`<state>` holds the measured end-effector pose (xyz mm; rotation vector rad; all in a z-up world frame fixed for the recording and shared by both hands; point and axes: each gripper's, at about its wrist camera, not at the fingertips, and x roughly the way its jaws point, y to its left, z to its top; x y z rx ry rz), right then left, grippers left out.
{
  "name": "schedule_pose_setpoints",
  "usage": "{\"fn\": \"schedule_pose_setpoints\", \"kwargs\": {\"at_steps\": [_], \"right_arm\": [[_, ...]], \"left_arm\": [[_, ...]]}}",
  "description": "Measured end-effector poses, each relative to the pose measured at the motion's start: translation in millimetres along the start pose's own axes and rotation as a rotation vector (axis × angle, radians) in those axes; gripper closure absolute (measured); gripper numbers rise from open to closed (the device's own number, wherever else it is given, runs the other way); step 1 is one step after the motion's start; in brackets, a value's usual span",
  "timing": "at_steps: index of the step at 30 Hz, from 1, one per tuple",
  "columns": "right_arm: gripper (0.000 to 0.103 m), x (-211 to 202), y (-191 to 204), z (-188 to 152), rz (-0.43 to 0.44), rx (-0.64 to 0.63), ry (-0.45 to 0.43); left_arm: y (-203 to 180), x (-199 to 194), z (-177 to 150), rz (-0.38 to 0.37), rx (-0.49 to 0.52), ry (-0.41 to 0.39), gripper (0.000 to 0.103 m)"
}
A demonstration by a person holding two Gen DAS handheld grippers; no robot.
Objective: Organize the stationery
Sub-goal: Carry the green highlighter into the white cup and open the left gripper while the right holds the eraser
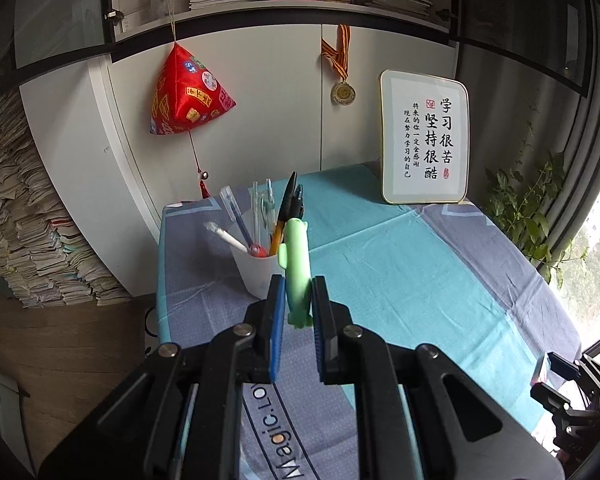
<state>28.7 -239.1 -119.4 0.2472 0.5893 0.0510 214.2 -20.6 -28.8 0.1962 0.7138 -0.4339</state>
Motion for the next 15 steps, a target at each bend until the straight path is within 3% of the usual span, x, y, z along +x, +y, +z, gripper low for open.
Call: {"fn": "schedule_pose_setpoints", "kwargs": {"at_steps": [9, 15], "right_arm": [[0.053, -13.4, -14.3, 0.4, -0.031, 0.032, -0.015], [0.053, -14.5, -23.3, 0.4, -0.033, 0.066, -0.023]], "left_arm": [[10.6, 43.8, 36.4, -0.027, -0.055, 0.054, 0.092], [15.0, 78.6, 40.9, -0.007, -0.060, 0.130, 0.092]]}}
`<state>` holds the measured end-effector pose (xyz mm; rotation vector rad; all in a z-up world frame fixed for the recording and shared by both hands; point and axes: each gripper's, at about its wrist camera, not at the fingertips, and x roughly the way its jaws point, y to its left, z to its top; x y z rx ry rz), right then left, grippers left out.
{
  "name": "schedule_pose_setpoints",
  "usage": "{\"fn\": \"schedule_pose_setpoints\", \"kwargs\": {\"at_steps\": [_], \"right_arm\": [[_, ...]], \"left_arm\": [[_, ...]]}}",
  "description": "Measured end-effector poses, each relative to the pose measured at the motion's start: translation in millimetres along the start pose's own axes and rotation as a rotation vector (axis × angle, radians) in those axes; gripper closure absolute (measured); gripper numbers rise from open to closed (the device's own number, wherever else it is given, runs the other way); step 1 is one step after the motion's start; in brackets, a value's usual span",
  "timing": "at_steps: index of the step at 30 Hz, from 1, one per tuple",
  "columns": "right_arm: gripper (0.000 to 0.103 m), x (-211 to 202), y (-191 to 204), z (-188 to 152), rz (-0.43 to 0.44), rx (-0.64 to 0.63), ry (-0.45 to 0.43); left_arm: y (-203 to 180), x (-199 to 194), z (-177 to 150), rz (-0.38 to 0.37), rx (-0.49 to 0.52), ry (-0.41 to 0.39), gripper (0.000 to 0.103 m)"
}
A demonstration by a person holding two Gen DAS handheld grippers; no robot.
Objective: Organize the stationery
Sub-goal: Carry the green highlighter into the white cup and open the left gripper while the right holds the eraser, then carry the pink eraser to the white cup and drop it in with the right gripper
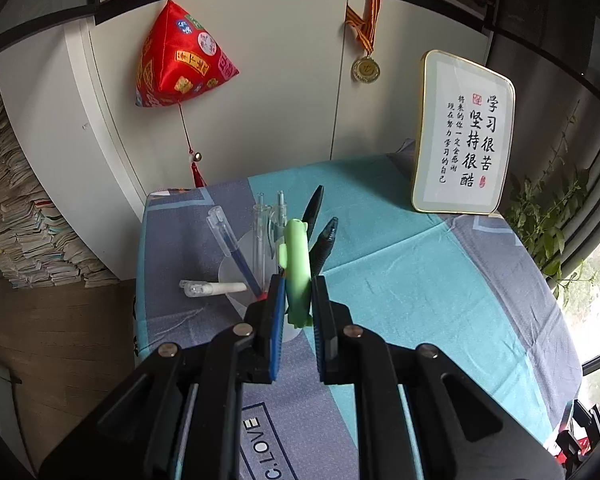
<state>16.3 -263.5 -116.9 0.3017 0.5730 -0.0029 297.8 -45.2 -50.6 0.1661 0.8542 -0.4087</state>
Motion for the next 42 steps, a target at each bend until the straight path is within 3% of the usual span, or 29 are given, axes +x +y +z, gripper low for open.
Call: {"fn": "schedule_pose_setpoints", "kwargs": {"at_steps": [8, 16, 17, 21, 23, 26, 34, 39, 42], "right_arm": [[0.053, 3.6, -7.9, -0.4, 0.002, 0.028, 0.008], [0.053, 4.3, -7.3, -0.2, 0.019, 0.038, 0.007], [0.053, 4.1, -6.2, -0.2, 0.021, 0.034, 0.009], [0.053, 1.4, -4.1, 1.3, 0.025, 0.031, 0.001], [0.053, 2.3, -3.9, 2.1, 0.031, 0.029, 0.008], [0.053, 5.4, -3.5, 3.6, 0.029, 0.020, 0.018], [0.053, 15.4, 4.2, 5.0, 0.027, -0.009, 0.036], [0.053, 23.6, 15.2, 10.0, 0.045, -0.031, 0.038], [0.053, 29.4, 24.1, 17.5, 0.066, -0.043, 0.034]], "left_arm": [[9.4, 18.9, 14.4, 0.003, -0.011, 0.122, 0.091], [18.3, -1.9, 20.0, 0.010, -0.021, 0.094, 0.090], [18.7, -3.0, 17.7, 0.006, -0.023, 0.095, 0.088], [15.2, -11.4, 1.4, 0.026, 0.006, 0.066, 0.050], [14.3, -18.7, -8.1, 0.005, 0.010, 0.033, 0.046], [15.2, -27.6, -24.0, -0.054, -0.015, -0.009, 0.024], [10.6, -35.9, -71.8, -0.030, -0.021, -0.037, 0.021], [5.4, -42.9, -104.8, 0.038, 0.019, -0.061, 0.020], [7.9, -48.7, -120.2, 0.017, -0.001, -0.067, 0.019]]}}
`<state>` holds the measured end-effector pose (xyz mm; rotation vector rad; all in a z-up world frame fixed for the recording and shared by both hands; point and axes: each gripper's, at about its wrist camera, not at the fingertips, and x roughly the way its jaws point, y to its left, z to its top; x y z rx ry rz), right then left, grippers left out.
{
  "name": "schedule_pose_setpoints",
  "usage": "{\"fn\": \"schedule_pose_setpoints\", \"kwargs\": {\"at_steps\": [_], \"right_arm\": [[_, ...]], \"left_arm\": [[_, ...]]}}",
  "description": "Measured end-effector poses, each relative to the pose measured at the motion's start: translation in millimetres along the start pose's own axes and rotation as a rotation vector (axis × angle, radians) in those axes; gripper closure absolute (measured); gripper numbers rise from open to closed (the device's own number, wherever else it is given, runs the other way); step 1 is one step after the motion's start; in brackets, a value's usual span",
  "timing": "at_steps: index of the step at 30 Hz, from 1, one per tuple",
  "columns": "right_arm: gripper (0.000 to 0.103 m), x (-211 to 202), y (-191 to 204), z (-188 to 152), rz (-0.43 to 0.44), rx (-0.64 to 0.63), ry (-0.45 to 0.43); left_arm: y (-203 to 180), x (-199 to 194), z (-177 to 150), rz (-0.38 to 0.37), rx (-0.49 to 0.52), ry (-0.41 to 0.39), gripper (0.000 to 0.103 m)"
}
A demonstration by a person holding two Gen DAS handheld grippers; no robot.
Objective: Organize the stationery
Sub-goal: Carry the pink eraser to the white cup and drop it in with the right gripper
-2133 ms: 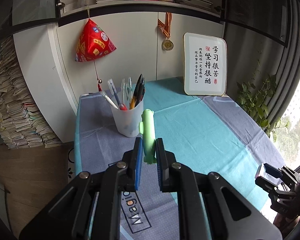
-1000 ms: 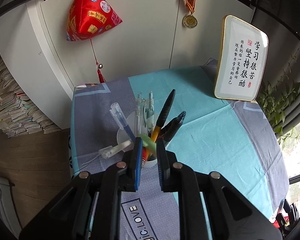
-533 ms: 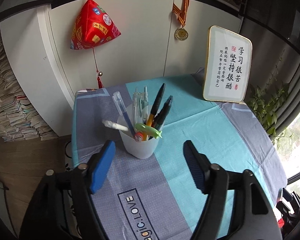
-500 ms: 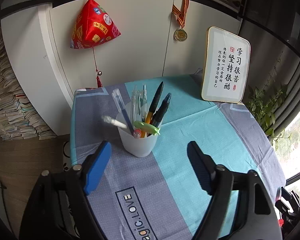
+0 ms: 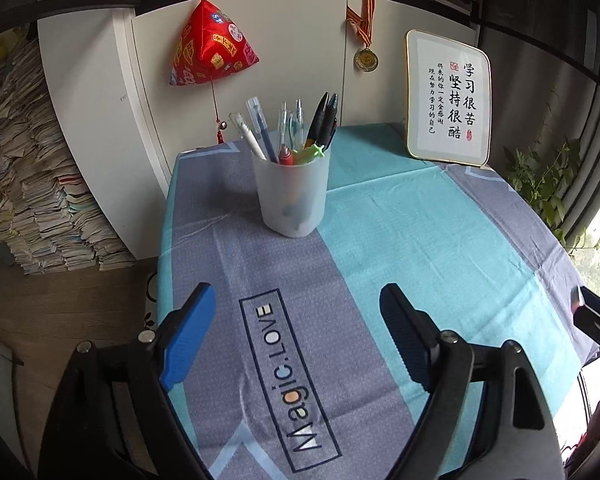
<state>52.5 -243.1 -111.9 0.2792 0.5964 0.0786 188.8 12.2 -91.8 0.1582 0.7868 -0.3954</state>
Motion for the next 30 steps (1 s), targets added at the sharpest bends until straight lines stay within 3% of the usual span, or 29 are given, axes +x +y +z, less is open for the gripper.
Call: {"fn": "schedule_pose_setpoints", "kwargs": {"at_steps": [5, 10, 14, 19, 24, 27, 30], "right_arm": [[0.053, 13.7, 20.5, 25.9, 0.052, -0.059, -0.007], [0.053, 35.9, 44.5, 61.5, 0.141, -0.091, 0.002], [0.053, 61.8, 75.6, 90.2, 0.214, -0.134, 0.017], [0.053, 99.0, 114.7, 127.3, 0.253, -0.202, 0.052], [0.053, 139.2, 138.2, 158.3, 0.272, -0.214, 0.096], [0.053, 164.9, 142.1, 167.3, 0.322, -0.169, 0.154], [0.053, 186.3, 147.1, 169.4, 0.310, -0.161, 0.187]], "left_arm": [[0.4, -6.5, -13.0, -0.001, -0.028, -0.014, 0.018], [5.5, -9.2, -19.4, 0.082, -0.063, -0.030, 0.017], [10.0, -14.4, -28.8, 0.057, -0.117, -0.042, 0.016], [8.2, -15.9, -39.9, 0.131, -0.101, -0.054, 0.014], [16.2, -9.0, -50.7, 0.092, -0.170, -0.026, 0.014], [17.4, -7.6, -54.1, 0.091, -0.213, -0.037, 0.014], [15.3, -4.7, -52.3, 0.065, -0.215, -0.036, 0.014]]}}
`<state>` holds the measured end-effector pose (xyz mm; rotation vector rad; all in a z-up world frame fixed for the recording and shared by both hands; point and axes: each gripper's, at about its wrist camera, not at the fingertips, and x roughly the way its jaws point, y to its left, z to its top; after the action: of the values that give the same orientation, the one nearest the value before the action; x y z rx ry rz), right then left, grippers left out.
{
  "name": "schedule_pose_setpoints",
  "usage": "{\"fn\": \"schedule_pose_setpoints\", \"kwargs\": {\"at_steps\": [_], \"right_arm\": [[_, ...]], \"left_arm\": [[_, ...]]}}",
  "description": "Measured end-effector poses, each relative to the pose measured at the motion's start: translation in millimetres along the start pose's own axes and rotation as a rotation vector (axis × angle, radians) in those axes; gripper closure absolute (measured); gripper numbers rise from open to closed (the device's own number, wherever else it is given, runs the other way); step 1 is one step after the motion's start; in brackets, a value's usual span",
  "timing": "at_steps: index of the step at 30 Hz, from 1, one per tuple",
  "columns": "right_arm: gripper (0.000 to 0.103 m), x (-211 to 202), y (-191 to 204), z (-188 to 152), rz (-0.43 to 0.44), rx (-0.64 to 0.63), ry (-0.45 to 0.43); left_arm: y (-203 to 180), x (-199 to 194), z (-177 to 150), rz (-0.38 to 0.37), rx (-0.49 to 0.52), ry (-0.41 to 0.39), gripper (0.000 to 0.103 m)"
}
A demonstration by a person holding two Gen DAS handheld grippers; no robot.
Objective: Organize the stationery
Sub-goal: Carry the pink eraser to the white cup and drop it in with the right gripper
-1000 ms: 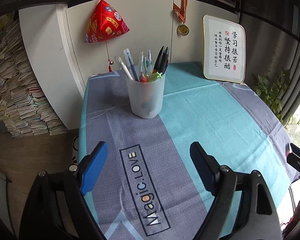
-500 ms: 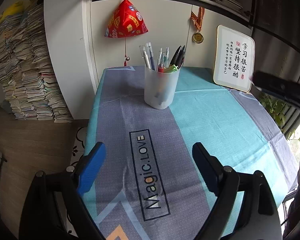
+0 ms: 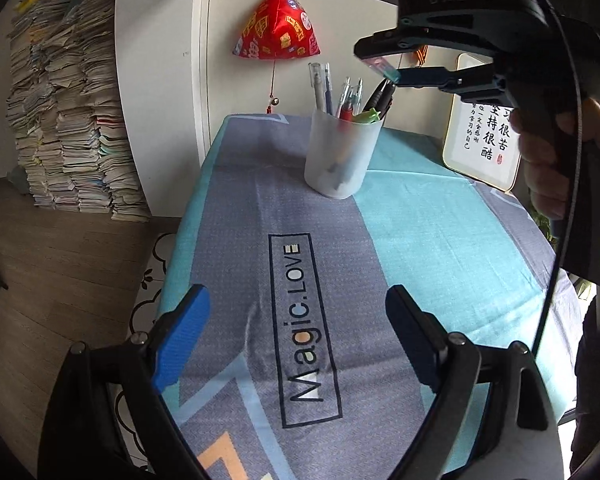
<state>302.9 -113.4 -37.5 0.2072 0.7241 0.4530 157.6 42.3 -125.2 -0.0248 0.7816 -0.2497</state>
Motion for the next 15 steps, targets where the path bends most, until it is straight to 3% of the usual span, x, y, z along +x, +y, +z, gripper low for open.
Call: {"fn": "schedule_pose_setpoints", "kwargs": {"at_steps": [5, 11, 15], "right_arm": [[0.053, 25.6, -8.3, 1.1, -0.012, 0.045, 0.031], [0.052, 25.0, -13.9, 1.4, -0.038, 0.101, 0.000], [0.043, 15.7, -10.7, 4.6, -0.046, 0.093, -0.047]], "left_arm": [[2.4, 4.2, 1.9, -0.002, -0.002, 0.006, 0.014], [10.0, 7.5, -1.6, -0.005, -0.027, 0.023, 0.014], [11.1, 5.8, -1.8, 0.003, -0.029, 0.016, 0.014]]}}
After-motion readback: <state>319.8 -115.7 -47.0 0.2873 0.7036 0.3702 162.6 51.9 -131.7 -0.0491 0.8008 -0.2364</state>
